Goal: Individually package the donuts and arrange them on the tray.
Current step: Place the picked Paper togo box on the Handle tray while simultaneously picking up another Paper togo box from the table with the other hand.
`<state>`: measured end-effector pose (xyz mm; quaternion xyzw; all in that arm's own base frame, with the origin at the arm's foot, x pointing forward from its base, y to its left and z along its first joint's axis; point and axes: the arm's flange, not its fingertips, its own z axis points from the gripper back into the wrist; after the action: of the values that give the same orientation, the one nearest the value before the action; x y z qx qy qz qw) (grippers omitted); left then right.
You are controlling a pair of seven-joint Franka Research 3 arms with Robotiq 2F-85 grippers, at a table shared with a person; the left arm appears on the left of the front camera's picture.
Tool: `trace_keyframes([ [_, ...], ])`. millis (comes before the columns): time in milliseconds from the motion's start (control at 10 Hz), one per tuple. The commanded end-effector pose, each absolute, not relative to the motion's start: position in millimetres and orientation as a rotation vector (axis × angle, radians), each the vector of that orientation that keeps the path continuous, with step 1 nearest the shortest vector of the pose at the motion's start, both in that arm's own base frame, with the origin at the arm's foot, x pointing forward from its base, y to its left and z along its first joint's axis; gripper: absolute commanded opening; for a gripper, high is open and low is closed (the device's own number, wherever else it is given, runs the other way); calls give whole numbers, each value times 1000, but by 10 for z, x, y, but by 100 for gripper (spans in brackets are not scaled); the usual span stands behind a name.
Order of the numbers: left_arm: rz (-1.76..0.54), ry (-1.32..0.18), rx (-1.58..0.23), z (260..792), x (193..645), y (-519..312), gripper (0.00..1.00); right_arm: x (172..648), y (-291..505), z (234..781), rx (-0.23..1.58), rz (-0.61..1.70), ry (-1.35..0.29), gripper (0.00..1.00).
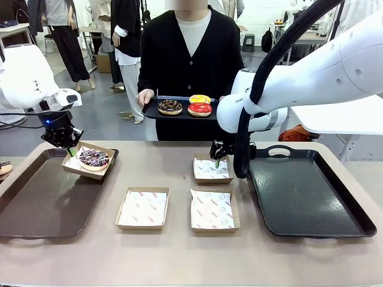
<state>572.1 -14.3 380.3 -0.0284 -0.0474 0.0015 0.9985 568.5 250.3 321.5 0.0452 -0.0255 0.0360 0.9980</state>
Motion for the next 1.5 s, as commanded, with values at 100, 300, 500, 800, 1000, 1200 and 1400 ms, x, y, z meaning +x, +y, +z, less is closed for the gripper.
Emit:
trace_keyframes([
  [100, 24, -78, -27, 3832, 5785, -197, 1, 5672, 2465, 3162, 100, 79, -59, 100],
  [300, 36, -61, -14, 3828, 5799, -209, 1, 5669, 2465, 3156, 100, 93, -65, 57],
  [500, 32, -67, -15, 3823, 5811, -223, 52, 5669, 2461, 3148, 110, 97, -65, 0],
  [800, 33, -61, -21, 3808, 5819, -234, 100, 5670, 2443, 3134, 115, 91, -59, 13],
  [1000, 33, -59, -24, 3811, 5820, -236, 100, 5660, 2436, 3126, 115, 90, -62, 0],
  [1200, 29, -56, -28, 3814, 5813, -243, 100, 5649, 2437, 3124, 115, 91, -64, 0],
  [1400, 28, -57, -53, 3849, 5773, -235, 100, 5629, 2446, 3138, 109, 94, -67, 0],
])
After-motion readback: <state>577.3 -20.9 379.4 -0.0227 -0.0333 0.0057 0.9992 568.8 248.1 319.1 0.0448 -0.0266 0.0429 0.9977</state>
